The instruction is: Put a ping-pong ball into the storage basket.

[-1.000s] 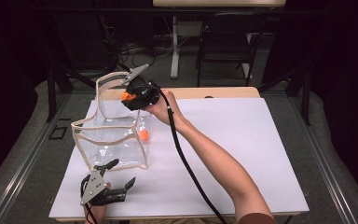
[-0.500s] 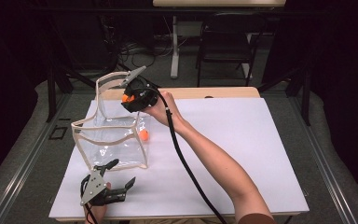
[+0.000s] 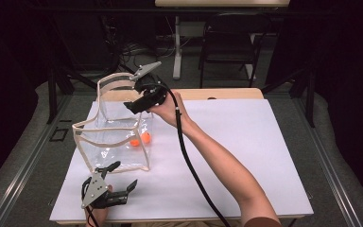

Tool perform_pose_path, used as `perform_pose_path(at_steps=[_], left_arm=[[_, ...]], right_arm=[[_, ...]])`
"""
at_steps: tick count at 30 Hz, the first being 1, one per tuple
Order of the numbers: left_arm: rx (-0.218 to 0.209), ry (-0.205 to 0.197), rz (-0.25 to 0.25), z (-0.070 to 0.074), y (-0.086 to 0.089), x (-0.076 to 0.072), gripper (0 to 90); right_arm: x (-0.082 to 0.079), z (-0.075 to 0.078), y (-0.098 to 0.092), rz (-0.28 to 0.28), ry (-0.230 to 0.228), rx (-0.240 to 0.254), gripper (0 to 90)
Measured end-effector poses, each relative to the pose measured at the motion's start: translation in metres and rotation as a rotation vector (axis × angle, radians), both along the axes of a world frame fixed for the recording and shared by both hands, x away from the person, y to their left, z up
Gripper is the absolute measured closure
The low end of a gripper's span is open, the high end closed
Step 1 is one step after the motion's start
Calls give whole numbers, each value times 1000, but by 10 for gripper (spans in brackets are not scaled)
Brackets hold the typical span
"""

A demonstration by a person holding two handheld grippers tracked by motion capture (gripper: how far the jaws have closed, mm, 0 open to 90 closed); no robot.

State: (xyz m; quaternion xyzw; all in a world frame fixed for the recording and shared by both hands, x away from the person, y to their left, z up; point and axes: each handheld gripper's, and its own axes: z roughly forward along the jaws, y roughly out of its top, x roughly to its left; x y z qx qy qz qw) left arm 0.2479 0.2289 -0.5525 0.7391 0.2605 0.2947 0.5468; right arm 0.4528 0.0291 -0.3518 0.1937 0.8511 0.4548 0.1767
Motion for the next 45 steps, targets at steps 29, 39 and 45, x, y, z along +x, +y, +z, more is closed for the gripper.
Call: perform_pose_path(at_steps=[29, 39, 45], left_arm=[[2, 7, -16, -1, -6, 3, 154], [3, 5, -17, 0, -6, 4, 154], [2, 4, -19, 1, -7, 5, 155]], right_arm=[[-19, -4, -53, 38, 56, -15, 41], [-25, -14, -70, 26, 75, -35, 30], [-28, -19, -76, 19, 82, -50, 28]])
